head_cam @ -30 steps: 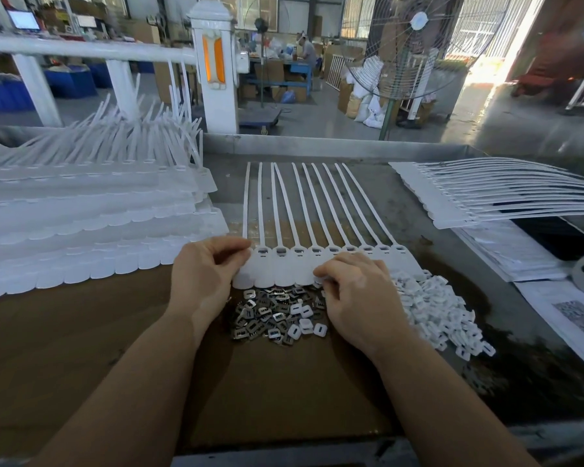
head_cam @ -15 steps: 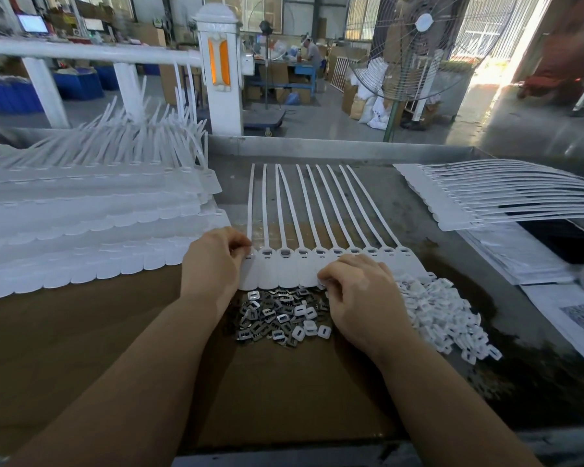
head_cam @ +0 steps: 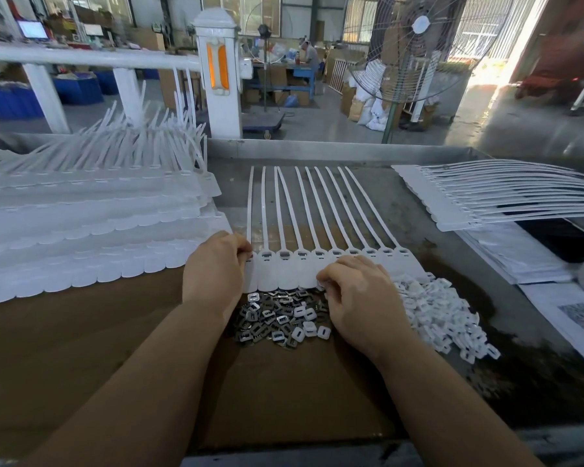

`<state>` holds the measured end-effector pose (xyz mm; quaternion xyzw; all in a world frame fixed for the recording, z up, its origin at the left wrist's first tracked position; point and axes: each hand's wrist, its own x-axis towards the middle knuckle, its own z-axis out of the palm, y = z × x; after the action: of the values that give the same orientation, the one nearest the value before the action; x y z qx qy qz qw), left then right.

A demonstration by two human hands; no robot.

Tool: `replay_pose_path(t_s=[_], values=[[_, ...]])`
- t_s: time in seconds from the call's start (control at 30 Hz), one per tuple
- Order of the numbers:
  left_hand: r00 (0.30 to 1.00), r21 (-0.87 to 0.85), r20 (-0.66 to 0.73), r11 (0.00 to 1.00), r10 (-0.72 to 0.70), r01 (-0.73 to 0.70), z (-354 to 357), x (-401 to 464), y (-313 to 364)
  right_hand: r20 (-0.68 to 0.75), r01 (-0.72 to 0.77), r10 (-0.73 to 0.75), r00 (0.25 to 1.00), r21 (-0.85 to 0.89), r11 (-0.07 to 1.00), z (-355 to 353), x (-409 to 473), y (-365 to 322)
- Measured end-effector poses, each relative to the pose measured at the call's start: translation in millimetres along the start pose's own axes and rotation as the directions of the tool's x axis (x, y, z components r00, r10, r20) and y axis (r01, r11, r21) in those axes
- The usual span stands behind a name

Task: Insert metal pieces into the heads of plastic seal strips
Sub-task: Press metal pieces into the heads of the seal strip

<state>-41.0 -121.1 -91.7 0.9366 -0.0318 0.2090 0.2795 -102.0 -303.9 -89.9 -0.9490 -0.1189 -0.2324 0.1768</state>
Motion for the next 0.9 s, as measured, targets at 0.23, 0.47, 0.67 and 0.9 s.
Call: replay_pose_path(t_s=[0.23, 0.47, 0.67, 0.9], values=[[0.999, -0.027, -0.041, 1.000, 0.000, -0.001, 1.2, -0.4, 0.0, -0.007, 0.007, -0.008, 1.000, -0.024, 1.000, -0.5, -0.3, -0.8], [1.000, -0.037, -0.025, 0.999, -0.003, 0.002, 0.2, 0.2, 0.0, 0.009, 0.013, -0.013, 1.000, -0.070, 0.997, 1.8, 0.3, 0.7], [0.997, -0.035, -0.072, 0.999, -0.004, 0.001, -1.8, -1.1, 0.9, 0.033, 0.003, -0.001, 0.999, -0.058, 0.998, 1.7, -0.2, 0.6], [0.999, -0.006, -0.033, 1.000, 0.009, -0.009, -1.4, -0.2, 1.1, 0.043, 0.009, -0.007, 0.999, -0.049, 0.999, 1.0, 0.0, 0.1]])
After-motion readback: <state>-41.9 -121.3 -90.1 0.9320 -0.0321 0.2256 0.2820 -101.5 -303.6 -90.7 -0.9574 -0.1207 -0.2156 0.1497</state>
